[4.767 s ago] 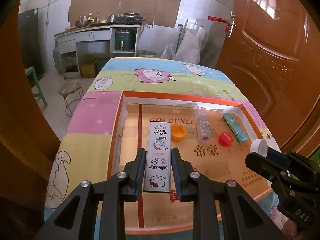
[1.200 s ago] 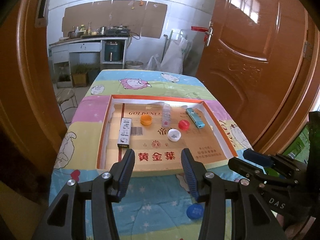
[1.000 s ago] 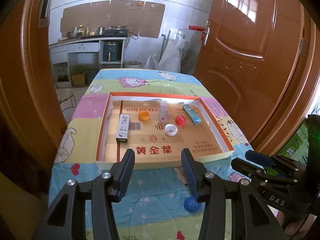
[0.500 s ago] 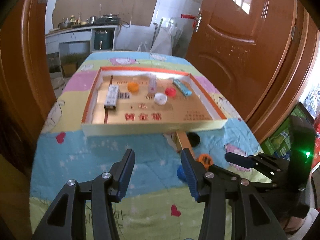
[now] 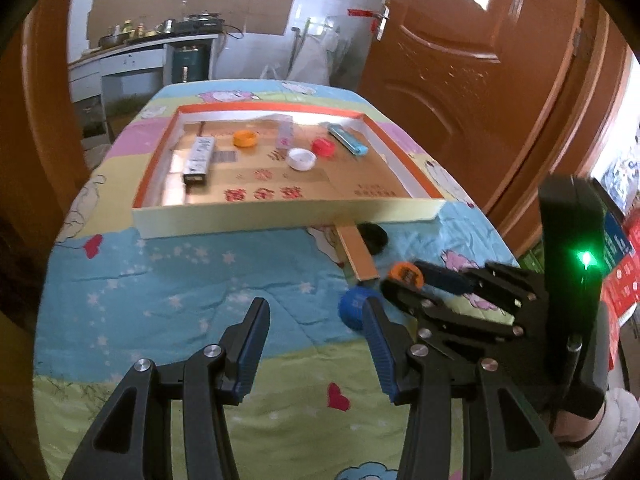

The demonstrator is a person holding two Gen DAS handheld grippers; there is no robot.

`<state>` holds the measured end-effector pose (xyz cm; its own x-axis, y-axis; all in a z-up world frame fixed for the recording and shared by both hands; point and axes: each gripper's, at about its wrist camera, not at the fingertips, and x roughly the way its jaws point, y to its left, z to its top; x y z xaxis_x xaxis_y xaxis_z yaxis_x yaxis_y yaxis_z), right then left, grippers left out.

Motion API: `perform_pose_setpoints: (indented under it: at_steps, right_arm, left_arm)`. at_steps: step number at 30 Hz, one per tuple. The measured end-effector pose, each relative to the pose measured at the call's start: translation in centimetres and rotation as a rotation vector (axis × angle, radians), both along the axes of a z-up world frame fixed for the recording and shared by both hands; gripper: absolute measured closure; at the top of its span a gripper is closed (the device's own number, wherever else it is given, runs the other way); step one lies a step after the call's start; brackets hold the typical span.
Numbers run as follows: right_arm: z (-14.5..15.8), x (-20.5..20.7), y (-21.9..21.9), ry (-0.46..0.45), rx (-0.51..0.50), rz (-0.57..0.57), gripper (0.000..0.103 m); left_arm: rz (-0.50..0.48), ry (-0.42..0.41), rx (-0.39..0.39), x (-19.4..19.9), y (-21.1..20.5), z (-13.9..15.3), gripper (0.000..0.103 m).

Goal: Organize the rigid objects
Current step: 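Grasp the orange cap with the right gripper while the left grasps the blue cap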

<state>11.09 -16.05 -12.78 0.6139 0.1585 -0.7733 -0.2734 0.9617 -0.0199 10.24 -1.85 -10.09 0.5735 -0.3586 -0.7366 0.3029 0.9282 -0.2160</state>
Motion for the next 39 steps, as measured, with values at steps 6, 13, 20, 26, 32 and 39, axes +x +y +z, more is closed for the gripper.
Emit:
perform_pose_setpoints:
  at_steps: [6, 13, 20, 26, 32, 39]
  right_arm:
    - [0.7, -1.2, -2.4, -0.022, 0.021, -0.052, 0.072]
    - [1.1, -2.8, -5.2, -0.016, 0.055, -0.107, 0.072]
    - [0.8, -3.0, -5.6, -0.009, 0.073, -0.108, 0.072]
    - [0.6, -3.0, -5.3, -0.001, 0.083, -0.105, 0.072]
    - [1.2, -3.2, -4.9, -0.014, 0.087, -0.092, 0.072]
    - [2.3, -3.3, -4.5, -0.036, 0.095, -0.079, 0.072]
  left_arm:
    - [-0.074, 0.011, 0.018, -0.1, -2.6, -0.9, 0.055]
    - [-0.09, 0.015, 0.069, 1.0, -4.7, -2.7, 0.055]
    - [-0.057, -0.03, 0.126, 1.1, -4.8, -2.9, 0.073]
    - [-0.079, -0.041, 0.107, 0.3, -4.3, -2.8, 0.073]
    - [-0.069, -0.053, 0.085, -0.2, -3.7, -1.8, 0.073]
    - [-0.052, -0.082, 0.059, -0.5, -2.9, -0.2, 0.073]
